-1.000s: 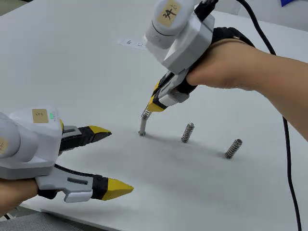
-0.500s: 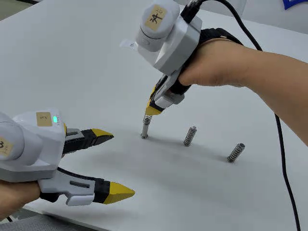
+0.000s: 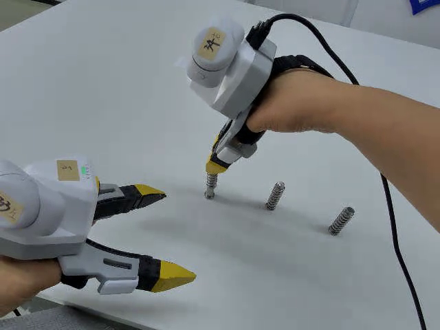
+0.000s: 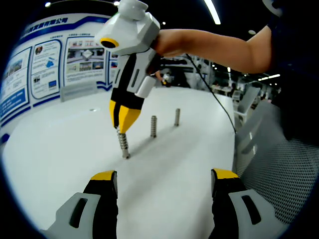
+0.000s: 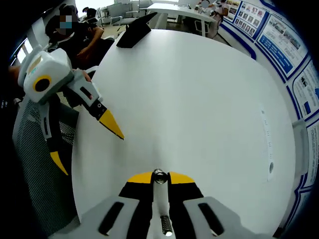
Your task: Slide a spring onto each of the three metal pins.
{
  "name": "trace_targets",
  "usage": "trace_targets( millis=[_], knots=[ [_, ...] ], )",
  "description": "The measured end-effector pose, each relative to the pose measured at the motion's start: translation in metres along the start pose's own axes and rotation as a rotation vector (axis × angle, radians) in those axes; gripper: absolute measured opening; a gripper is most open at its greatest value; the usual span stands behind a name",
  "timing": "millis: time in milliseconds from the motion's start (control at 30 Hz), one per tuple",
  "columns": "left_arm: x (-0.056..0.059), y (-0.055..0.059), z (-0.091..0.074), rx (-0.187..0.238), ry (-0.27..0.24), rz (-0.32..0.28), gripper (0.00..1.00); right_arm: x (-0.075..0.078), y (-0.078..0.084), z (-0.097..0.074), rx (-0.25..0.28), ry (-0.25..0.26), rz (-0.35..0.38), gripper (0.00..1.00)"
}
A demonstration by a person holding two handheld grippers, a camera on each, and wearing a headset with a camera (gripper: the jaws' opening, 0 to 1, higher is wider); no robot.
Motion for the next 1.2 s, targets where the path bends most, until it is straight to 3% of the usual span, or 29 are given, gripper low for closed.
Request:
trace_targets(
  millis=[633,933,1200],
  knots=[
    [0.0,0.0,0.0,-0.001,0.002,-0.001,0.78,-0.004,0.011,0.018,0.008,-0.017,0.03,0.12],
    [0.001,0.001,0.001,-0.006,0.007,0.002,0.78,-0.006,0.021,0.009,0.039,0.005,0.036,0.16],
    [0.001,0.001,0.001,-0.009,0.011,0.004,0.78,-0.003,0.036,-0.008,0.099,0.039,0.071,0.19]
  ],
)
Point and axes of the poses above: the centre of the closed fingertips' face, and the gripper's own axes: z roughly forward along the fingers, x roughly to its right, y roughly out of its underside, the point moved 8 cm from there along -z, roughly backward along the fingers, and after that the axes turned 1 degree about z, right-handed, at the moved point
